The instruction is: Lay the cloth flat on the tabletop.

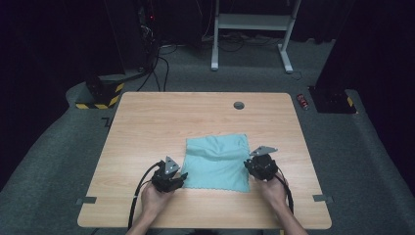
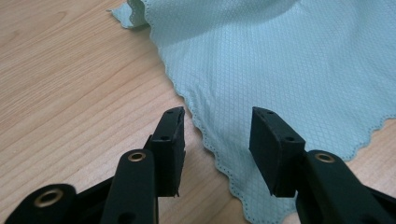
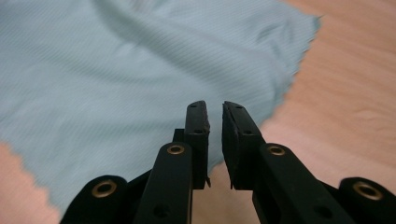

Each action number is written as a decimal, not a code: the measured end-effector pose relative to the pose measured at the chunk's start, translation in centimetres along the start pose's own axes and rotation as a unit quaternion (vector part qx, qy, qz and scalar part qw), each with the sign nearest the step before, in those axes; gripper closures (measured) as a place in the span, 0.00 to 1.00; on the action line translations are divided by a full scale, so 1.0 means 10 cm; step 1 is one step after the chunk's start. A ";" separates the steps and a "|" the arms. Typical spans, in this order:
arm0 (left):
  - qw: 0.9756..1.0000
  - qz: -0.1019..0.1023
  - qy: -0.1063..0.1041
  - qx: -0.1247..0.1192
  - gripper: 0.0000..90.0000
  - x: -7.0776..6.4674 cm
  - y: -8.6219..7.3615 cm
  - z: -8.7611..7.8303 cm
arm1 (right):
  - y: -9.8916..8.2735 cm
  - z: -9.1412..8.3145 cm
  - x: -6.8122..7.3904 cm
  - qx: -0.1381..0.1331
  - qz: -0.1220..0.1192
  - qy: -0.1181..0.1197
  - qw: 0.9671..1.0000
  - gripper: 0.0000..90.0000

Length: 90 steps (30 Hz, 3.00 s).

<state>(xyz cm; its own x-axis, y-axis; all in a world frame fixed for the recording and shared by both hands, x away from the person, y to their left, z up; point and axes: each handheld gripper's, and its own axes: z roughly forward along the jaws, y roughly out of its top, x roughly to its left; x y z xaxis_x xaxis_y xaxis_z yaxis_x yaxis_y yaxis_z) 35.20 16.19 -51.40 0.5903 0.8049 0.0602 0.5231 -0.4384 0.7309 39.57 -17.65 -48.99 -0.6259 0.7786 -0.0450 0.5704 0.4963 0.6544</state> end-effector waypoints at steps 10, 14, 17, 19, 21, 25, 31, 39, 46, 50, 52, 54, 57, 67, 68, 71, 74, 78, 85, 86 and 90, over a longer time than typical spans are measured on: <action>1.000 0.002 -0.021 0.009 0.90 0.02 -0.05 0.01 | -0.25 -0.01 0.26 0.022 -0.035 0.014 0.999 0.93; 0.999 0.031 -0.021 0.013 0.99 -0.06 -0.04 0.00 | -0.25 -0.02 0.30 0.026 -0.059 0.004 0.998 1.00; 0.999 0.032 -0.032 0.020 1.00 -0.06 -0.04 -0.02 | -0.27 -0.04 0.29 0.027 -0.062 0.005 0.998 1.00; 0.998 0.035 -0.043 0.028 1.00 -0.09 -0.06 -0.07 | -0.32 -0.08 0.24 0.031 -0.057 0.010 0.998 1.00; 0.998 0.033 -0.047 0.030 0.99 -0.09 -0.06 -0.07 | -0.32 -0.10 0.23 0.033 -0.056 0.011 0.998 1.00; 0.996 -0.013 -0.082 0.017 0.78 -0.02 -0.01 -0.05 | -0.17 -0.14 0.29 -0.013 -0.049 0.029 0.998 0.91; 0.999 -0.029 -0.039 0.006 0.65 0.24 0.27 0.09 | -0.01 0.17 0.19 -0.025 -0.025 0.035 0.999 0.86; 0.995 -0.099 -0.010 -0.011 0.64 0.65 0.63 0.45 | 0.15 0.31 -0.23 -0.050 0.049 0.016 0.997 0.86; 0.993 -0.119 -0.006 0.012 0.63 0.72 0.75 0.74 | 0.33 0.44 -0.45 -0.051 0.073 -0.003 0.996 0.81; 0.993 -0.116 0.003 0.019 0.63 0.75 0.84 0.83 | 0.37 0.47 -0.54 -0.072 0.100 -0.014 0.992 0.81; 0.992 -0.126 0.009 0.011 0.64 0.78 0.86 0.85 | 0.36 0.51 -0.56 -0.072 0.109 -0.025 0.991 0.81; 0.991 -0.130 0.008 0.019 0.64 0.80 0.88 0.89 | 0.34 0.57 -0.60 -0.060 0.109 -0.039 0.991 0.80; 0.992 -0.125 0.012 0.022 0.64 0.81 0.92 0.91 | 0.32 0.63 -0.62 -0.045 0.111 -0.045 0.992 0.79; 0.992 -0.119 0.021 0.039 0.62 0.81 0.91 0.97 | 0.48 0.56 -0.63 -0.038 0.104 -0.042 0.993 0.74; 0.992 -0.117 0.022 0.039 0.62 0.81 0.91 0.97 | 0.50 0.58 -0.63 -0.034 0.103 -0.044 0.993 0.73; 0.992 -0.116 0.025 0.045 0.62 0.82 0.90 0.99 | 0.54 0.62 -0.65 -0.031 0.105 -0.048 0.993 0.72; 0.991 -0.124 0.017 0.038 0.65 0.85 0.90 1.02 | 0.58 0.73 -0.68 -0.009 0.127 -0.028 0.992 0.68; 0.996 -0.073 0.022 0.044 0.70 0.79 0.95 1.06 | 0.65 0.86 -0.69 0.005 0.117 -0.039 0.992 0.69; 0.997 -0.063 0.008 0.046 0.89 0.74 0.98 1.08 | 0.69 0.87 -0.67 0.023 0.086 -0.039 0.995 0.92; 0.997 -0.064 0.004 0.047 0.92 0.74 0.99 1.09 | 0.70 0.87 -0.67 0.024 0.084 -0.036 0.995 0.95; 0.994 -0.086 -0.023 0.063 1.00 0.80 1.04 1.11 | 0.70 0.87 -0.65 0.024 0.081 -0.037 0.996 0.99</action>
<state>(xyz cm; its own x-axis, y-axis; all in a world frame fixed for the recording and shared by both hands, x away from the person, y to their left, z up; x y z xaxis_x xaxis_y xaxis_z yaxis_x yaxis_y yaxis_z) 52.24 13.63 -50.86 0.5110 0.8547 -0.0916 0.6896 -0.3441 0.6372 52.33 -15.89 -50.69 -0.4833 0.8754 0.0009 0.6863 0.3783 0.6211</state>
